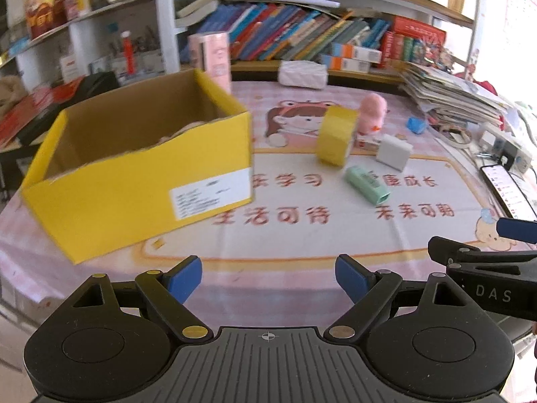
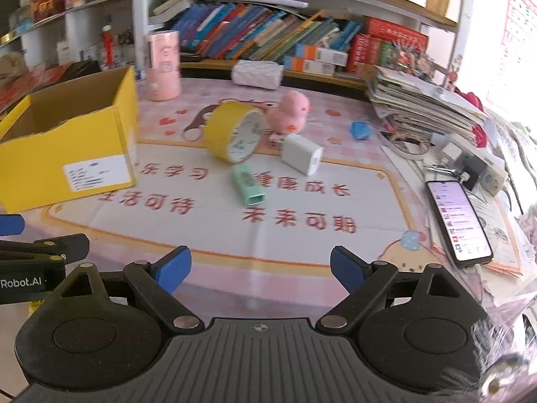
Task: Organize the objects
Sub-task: 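Withdraw both tools from the yellow box back toward the remaining items, then grasp the white charger block with the right tool while the left tool grasps the mint-green item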
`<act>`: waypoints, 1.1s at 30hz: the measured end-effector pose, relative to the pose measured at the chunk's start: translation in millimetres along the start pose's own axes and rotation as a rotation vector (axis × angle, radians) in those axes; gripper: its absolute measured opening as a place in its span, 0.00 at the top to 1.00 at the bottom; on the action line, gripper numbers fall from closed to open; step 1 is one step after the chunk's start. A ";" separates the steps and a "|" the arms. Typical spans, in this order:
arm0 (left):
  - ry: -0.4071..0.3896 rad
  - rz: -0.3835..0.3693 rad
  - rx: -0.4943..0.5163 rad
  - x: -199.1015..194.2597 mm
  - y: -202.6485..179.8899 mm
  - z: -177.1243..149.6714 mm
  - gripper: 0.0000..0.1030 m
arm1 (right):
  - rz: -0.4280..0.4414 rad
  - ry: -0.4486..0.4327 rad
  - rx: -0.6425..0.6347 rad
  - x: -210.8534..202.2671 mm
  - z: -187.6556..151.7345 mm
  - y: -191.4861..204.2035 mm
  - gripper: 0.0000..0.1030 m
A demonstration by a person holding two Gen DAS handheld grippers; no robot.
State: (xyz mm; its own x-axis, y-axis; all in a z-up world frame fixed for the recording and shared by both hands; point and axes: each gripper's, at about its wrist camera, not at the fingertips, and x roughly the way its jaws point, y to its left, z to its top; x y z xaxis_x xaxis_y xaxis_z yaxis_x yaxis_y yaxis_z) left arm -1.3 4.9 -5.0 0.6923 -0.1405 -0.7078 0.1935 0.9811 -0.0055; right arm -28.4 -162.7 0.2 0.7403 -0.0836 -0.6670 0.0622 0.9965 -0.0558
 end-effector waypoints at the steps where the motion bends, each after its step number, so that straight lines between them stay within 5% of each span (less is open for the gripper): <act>1: -0.003 -0.004 0.008 2.8 -4.9 4.1 0.14 | -0.003 0.000 0.006 2.2 2.2 -4.4 0.13; 13: -0.009 -0.006 -0.021 40.6 -36.9 44.4 0.14 | 0.001 0.010 0.016 41.4 39.7 -49.9 0.13; 30: 0.026 0.108 -0.108 81.1 -56.2 79.4 0.14 | 0.156 0.029 -0.025 104.5 89.7 -87.4 0.16; 33: 0.034 0.116 -0.121 87.3 -58.0 83.5 0.14 | 0.181 0.046 -0.044 117.8 94.8 -87.8 0.23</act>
State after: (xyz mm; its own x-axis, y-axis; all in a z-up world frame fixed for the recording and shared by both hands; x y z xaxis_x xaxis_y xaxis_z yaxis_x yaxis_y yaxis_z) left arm 106.0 -75.4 -7.6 0.6811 -0.0226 -0.7319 0.0272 0.9996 -0.0056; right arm 116.8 -260.0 -3.0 0.7055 0.0960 -0.7022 -0.0994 0.9944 0.0361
